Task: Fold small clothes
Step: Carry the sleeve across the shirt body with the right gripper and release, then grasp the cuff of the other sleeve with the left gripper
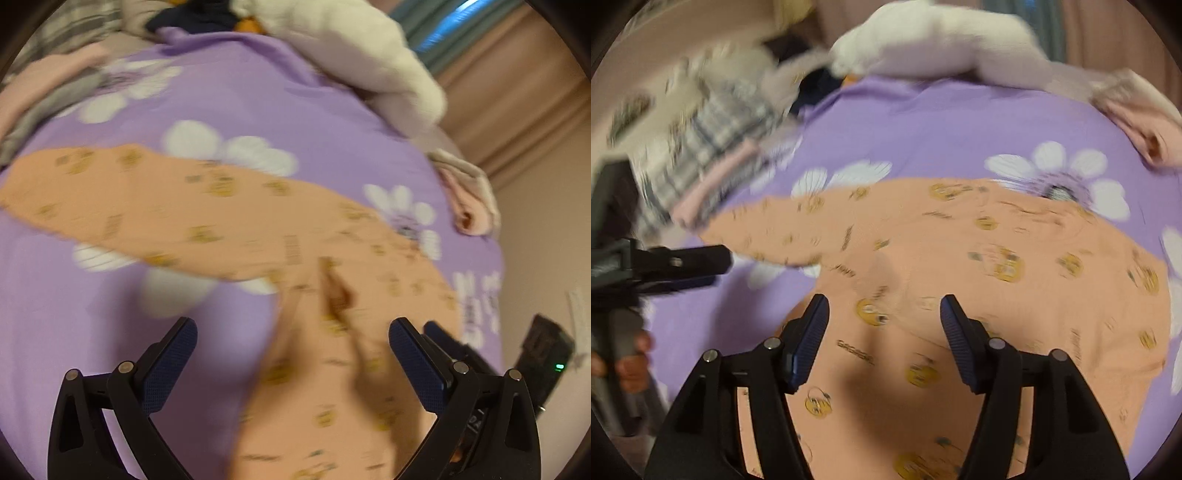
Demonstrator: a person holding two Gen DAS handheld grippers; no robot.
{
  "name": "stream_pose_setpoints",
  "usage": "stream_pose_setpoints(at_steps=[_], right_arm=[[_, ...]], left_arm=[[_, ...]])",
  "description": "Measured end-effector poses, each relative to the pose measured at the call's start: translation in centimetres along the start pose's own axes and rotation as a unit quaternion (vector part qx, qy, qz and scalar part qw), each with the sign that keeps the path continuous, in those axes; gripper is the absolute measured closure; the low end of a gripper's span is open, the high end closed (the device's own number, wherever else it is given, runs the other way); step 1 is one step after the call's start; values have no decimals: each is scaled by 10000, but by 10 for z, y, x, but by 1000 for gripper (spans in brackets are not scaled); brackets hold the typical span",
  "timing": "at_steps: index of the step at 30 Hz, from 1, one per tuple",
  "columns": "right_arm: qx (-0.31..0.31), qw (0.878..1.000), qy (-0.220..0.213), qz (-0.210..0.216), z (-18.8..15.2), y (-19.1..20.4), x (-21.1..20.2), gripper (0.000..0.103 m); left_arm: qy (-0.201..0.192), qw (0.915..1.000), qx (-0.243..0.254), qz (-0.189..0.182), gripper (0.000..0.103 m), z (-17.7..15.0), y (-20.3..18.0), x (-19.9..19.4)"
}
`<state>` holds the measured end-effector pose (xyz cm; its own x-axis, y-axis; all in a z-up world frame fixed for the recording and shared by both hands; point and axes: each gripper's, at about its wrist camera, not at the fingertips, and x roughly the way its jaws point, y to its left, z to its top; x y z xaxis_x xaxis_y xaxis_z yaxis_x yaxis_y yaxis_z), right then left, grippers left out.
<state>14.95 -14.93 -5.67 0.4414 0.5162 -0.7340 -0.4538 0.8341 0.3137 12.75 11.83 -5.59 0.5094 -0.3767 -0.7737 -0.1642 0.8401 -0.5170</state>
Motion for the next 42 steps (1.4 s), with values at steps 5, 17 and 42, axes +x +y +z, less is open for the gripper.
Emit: stream_pose_setpoints(at_steps=[5, 17, 42], right_arm=[[906, 9945, 37, -524, -13, -65, -9, 72], [1960, 9781, -43, -700, -46, -144, -17, 83], [2150, 9761, -288, -133, -79, -96, -67, 71]], left_arm=[[289, 9969, 85, -726, 4, 8, -36, 33], [861, 9946, -112, -574, 44, 1, -34, 115], [-1517, 9373, -3096, -509, 25, 9, 242, -62]])
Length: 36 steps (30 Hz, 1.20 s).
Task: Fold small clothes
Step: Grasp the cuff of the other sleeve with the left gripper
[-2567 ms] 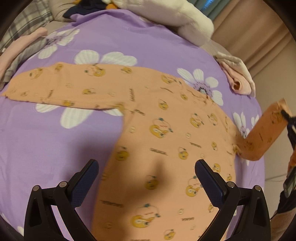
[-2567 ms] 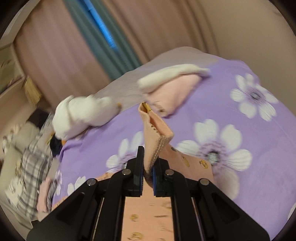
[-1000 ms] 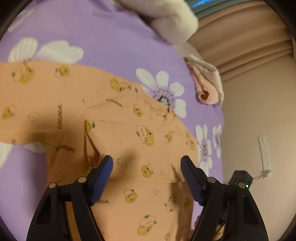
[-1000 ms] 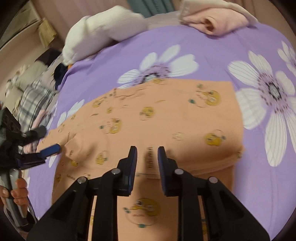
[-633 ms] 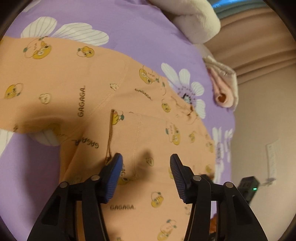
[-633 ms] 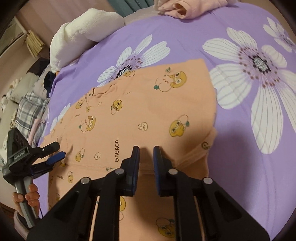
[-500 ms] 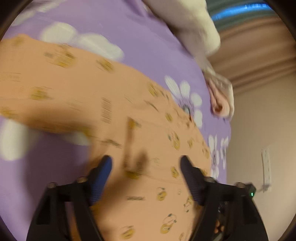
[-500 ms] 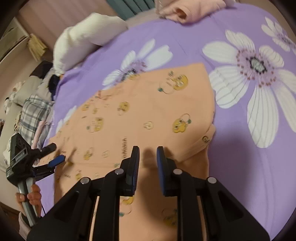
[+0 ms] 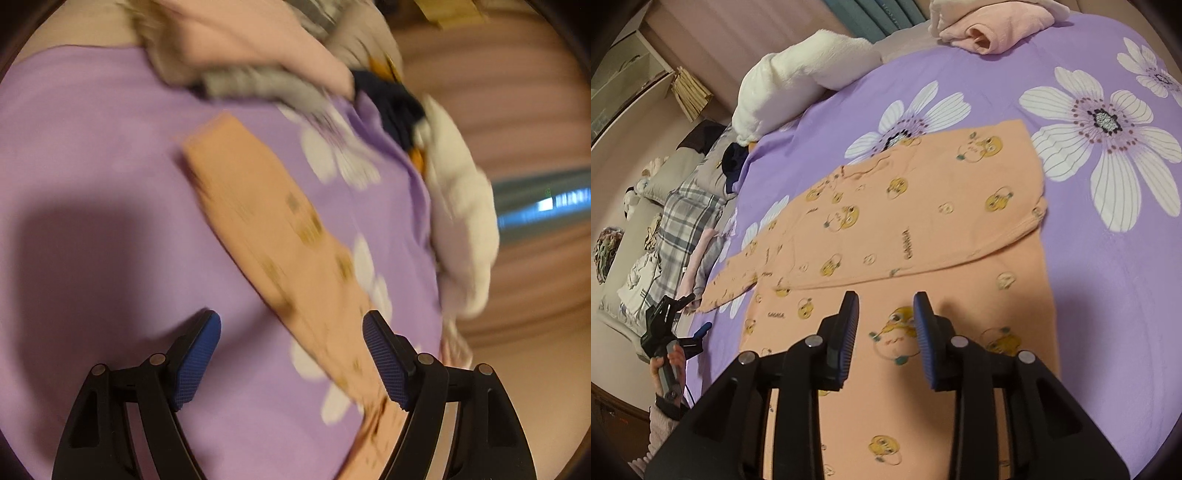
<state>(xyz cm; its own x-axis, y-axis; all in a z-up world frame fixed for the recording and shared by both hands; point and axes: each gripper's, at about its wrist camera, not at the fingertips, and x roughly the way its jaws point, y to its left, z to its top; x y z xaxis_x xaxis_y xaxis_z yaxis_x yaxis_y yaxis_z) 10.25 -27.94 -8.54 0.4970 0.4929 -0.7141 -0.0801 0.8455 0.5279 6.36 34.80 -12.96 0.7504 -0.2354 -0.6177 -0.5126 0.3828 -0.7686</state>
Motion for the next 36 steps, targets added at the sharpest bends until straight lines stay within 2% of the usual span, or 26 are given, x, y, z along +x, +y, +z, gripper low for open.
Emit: stream_pose_setpoints(at_steps=[6, 12, 16, 18, 19, 20, 22, 24, 25, 28, 34, 36], right_arm=[[-76, 10000, 47, 20, -7, 15, 1, 71], [-126, 9999, 71, -57, -8, 21, 1, 71], [-126, 9998, 109, -126, -8, 21, 3, 71], [-141, 9997, 120, -165, -9, 23, 4, 71], [-155, 9997, 123, -172, -10, 23, 4, 71], [-163, 9996, 133, -169, -11, 24, 5, 71], [-162, 9996, 149, -165, -12, 25, 6, 72], [-161, 9996, 153, -153, -14, 26, 7, 71], [-164, 9997, 151, -137, -14, 26, 7, 72], [-181, 9997, 120, -99, -16, 27, 5, 71], [-178, 9998, 42, 23, -19, 26, -3, 71], [-172, 9998, -26, 82, -20, 25, -8, 71]], left_arm=[[-272, 9987, -381, -226, 25, 30, 17, 3], [-432, 9984, -341, -117, 25, 50, 12, 11], [-487, 9984, -266, 110, 47, 52, 9, 15], [-452, 9983, -234, 284, 70, 52, 11, 17], [-421, 9981, -223, 393, 75, 53, 12, 18], [-379, 9977, -209, 517, 87, 53, 14, 19], [-312, 9970, -183, 678, 93, 54, 15, 18], [-235, 9969, -171, 734, 95, 54, 13, 15], [-208, 9968, -129, 761, 99, 53, 9, 14], [-233, 9971, 151, 708, 99, 48, -12, 7], [-257, 9935, 1053, 340, 99, 26, -86, -9], [-212, 9895, 1412, 209, 99, 13, -117, -10]])
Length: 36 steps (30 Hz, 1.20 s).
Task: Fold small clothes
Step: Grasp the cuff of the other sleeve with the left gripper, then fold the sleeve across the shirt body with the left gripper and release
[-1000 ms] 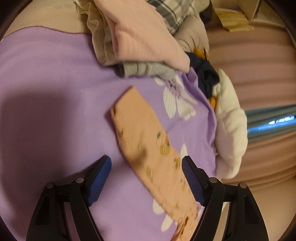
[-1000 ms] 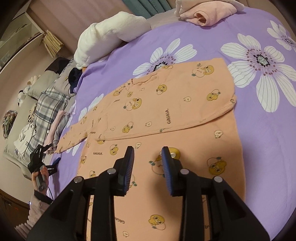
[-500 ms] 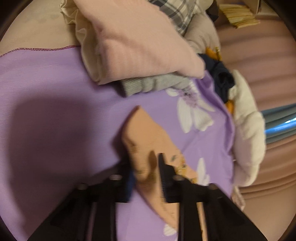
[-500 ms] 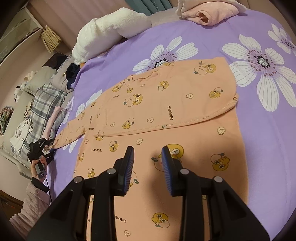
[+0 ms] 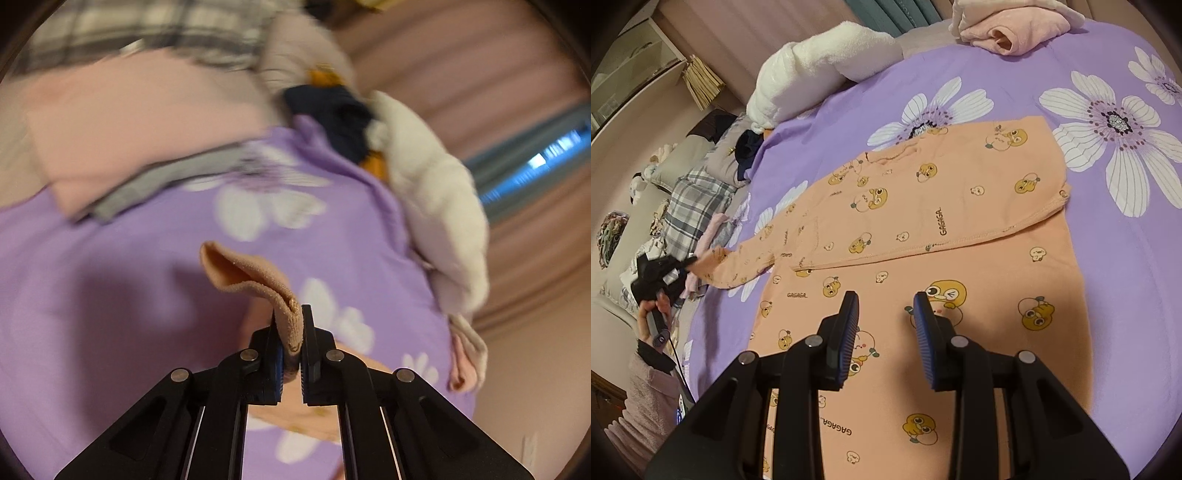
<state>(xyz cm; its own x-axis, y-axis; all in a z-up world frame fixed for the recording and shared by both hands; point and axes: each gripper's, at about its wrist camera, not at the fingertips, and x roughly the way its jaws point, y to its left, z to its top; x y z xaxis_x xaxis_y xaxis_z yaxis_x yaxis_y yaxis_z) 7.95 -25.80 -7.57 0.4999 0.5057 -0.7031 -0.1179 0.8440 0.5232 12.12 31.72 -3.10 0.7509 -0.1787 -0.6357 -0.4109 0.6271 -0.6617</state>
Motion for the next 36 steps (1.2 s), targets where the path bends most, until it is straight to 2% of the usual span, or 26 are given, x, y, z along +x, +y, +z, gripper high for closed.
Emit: stream_pose_setpoints(at_steps=[7, 14, 18, 22, 29, 34, 35, 36], right_arm=[[87, 9997, -179, 149, -4, -10, -15, 71], [279, 9987, -381, 197, -7, -32, -33, 71], [411, 9979, -482, 169, -11, -49, -43, 71], [597, 9966, -552, 161, -15, -66, -50, 71], [859, 9943, -604, 181, -23, -90, -56, 71], [923, 9938, -586, 189, -22, -98, -57, 71], [935, 9937, -585, 198, -21, -99, -56, 70], [958, 9934, -582, 221, -20, -100, -56, 65]], left_arm=[[266, 9954, 888, -224, 99, -29, -92, 12], [629, 9804, 1826, -401, 99, -92, -180, 34], [824, 9660, 2405, -466, 99, -137, -227, 49], [1118, 9467, 2987, -440, 99, -194, -264, 73], [1747, 9113, 3728, 31, 99, -285, -275, 128], [2265, 8910, 3929, 231, 98, -318, -270, 155], [2389, 8877, 3926, 253, 91, -322, -270, 159], [2500, 8852, 3915, 266, 84, -325, -268, 162]])
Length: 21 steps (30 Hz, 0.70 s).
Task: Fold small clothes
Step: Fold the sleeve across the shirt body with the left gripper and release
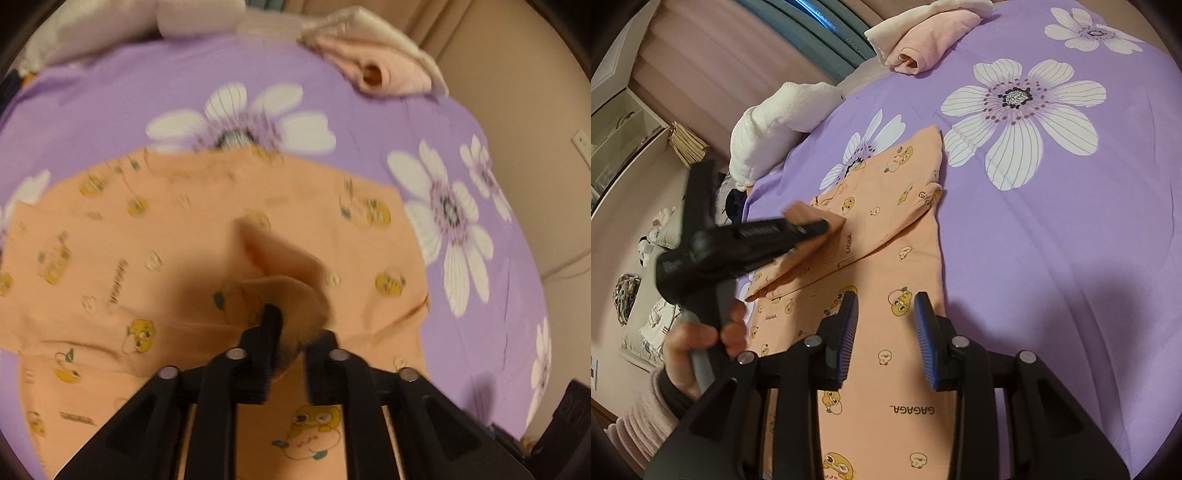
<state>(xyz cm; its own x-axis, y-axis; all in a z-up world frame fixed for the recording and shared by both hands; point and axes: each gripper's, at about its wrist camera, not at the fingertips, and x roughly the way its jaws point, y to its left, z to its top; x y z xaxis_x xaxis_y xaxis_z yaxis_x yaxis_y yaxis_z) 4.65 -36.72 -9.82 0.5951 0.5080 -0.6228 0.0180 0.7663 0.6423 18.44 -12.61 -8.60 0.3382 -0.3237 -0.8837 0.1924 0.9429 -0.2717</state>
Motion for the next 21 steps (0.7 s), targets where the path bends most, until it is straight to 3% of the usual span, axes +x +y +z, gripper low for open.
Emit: stream_pose_setpoints(at_steps=[2, 3, 9, 16, 21], right_arm=[[58, 10000, -7, 56, 2, 1, 1, 60], [75, 9999, 0, 97, 3, 2, 3, 59], [143, 9989, 82, 430, 19, 16, 15, 58], [4, 9979, 426, 480, 40, 37, 55, 58], [-366, 9970, 679, -37, 56, 52, 101, 58]], left_arm=[[160, 9997, 13, -175, 44, -4, -2, 6], [144, 9996, -11, -233, 38, -5, -1, 4], [-240, 9979, -142, -579, 37, -14, 25, -39], [-753, 9948, -654, -187, 36, -49, 98, -88], [-986, 9868, -1265, 212, 36, -83, 160, -115]])
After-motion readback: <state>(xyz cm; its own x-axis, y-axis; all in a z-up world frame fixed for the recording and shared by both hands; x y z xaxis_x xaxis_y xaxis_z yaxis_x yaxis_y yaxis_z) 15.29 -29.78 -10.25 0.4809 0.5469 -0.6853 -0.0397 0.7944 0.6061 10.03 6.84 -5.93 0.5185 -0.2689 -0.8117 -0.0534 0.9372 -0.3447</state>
